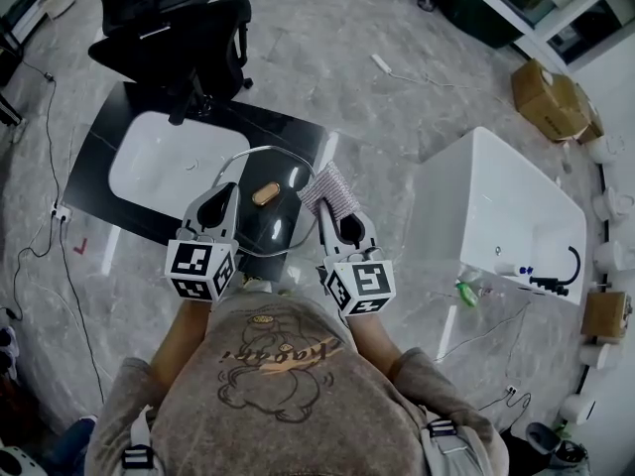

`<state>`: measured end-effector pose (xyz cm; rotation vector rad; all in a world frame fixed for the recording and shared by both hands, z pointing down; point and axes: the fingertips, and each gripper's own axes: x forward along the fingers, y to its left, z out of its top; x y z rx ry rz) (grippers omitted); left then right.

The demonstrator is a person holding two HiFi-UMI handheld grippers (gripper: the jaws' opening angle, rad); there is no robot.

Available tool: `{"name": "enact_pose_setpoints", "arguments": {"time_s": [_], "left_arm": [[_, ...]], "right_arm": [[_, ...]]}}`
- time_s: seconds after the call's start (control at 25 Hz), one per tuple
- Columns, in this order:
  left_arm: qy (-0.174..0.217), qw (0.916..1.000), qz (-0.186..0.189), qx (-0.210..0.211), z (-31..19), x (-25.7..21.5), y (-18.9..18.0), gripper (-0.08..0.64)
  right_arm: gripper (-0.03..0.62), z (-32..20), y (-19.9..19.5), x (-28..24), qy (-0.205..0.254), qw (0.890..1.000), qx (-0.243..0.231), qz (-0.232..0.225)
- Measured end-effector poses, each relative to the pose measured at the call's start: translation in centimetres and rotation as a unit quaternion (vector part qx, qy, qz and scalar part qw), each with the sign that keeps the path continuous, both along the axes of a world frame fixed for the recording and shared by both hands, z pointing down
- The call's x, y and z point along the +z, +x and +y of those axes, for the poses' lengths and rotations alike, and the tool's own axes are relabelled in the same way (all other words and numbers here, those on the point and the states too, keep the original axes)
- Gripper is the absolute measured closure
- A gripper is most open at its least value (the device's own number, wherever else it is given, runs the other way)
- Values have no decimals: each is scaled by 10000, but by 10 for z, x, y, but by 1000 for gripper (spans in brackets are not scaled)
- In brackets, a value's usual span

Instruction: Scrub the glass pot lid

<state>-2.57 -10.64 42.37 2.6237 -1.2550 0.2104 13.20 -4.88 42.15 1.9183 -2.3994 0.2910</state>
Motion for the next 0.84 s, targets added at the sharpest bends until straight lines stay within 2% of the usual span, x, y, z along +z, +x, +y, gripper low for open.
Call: {"name": "enact_pose_setpoints", "arguments": {"time_s": [0.84], "left_arm": [[-137,9999,13,-7,7,8,-4,543]], "right_arm": [[509,1,-5,7,-114,9997,-28,228]]}}
